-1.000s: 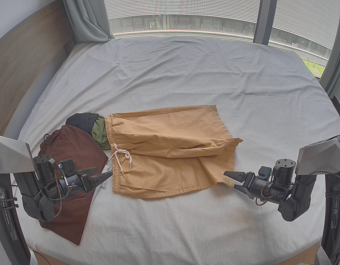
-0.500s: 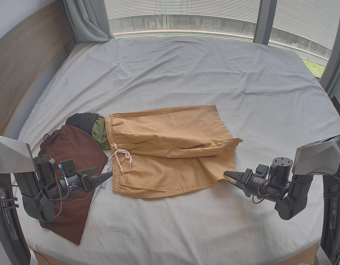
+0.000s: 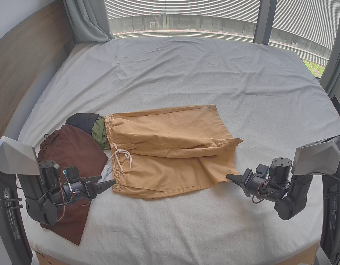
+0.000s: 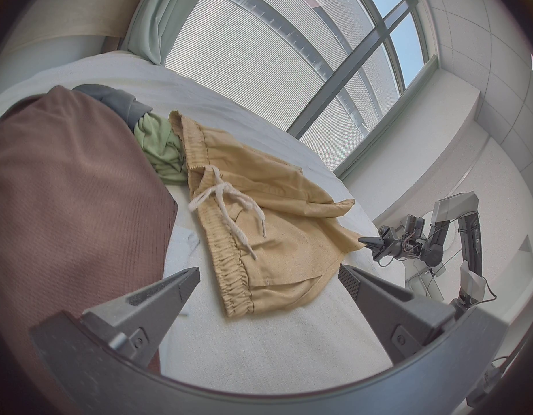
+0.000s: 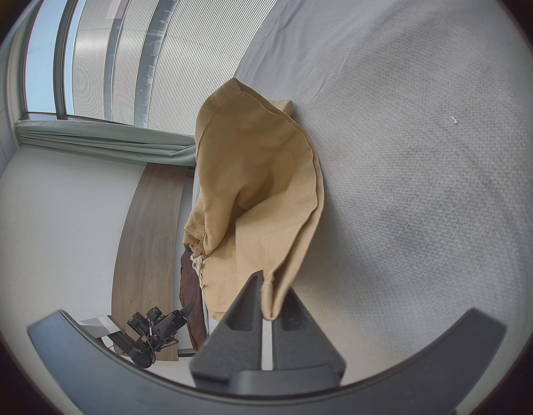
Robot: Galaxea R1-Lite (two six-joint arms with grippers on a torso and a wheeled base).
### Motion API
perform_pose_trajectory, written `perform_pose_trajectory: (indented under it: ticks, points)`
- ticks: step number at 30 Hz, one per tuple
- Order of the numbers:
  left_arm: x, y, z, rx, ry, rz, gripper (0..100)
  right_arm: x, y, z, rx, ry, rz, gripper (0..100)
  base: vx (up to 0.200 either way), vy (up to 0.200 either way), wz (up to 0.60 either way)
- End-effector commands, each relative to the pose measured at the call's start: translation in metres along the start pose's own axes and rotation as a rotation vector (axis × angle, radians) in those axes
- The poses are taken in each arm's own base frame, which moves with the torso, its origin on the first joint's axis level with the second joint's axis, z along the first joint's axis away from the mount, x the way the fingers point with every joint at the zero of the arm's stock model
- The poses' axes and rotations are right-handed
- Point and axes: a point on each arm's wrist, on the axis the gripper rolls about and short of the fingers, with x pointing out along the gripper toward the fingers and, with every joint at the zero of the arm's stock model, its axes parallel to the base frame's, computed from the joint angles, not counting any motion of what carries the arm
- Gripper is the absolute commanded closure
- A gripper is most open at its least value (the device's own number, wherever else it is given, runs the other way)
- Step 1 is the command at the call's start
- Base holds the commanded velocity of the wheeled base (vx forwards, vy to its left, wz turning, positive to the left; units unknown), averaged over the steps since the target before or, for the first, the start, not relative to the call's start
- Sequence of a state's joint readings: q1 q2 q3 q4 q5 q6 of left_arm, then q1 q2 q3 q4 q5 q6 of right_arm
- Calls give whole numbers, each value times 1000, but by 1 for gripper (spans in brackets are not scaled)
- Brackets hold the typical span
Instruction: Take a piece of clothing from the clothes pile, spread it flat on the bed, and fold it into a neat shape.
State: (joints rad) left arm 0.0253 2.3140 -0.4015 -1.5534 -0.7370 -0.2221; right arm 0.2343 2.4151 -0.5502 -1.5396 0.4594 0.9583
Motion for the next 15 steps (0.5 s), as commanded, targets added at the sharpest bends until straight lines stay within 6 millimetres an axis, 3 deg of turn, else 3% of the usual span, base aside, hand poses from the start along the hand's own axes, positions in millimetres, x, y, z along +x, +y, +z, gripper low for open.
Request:
perform_pose_trajectory:
  ticks: [1,7,15]
  points:
    - [6,6,-17,-43,49,2,0,1,0,-1,-3,2,-1,100,0,0,0]
    - [18,12,-35,-76,97,-8,0,0,0,0,-7,0,0,100,0,0,0]
    - [31,17,-42,-90,105,-15,0,0,0,0,-9,-2,-1,100,0,0,0]
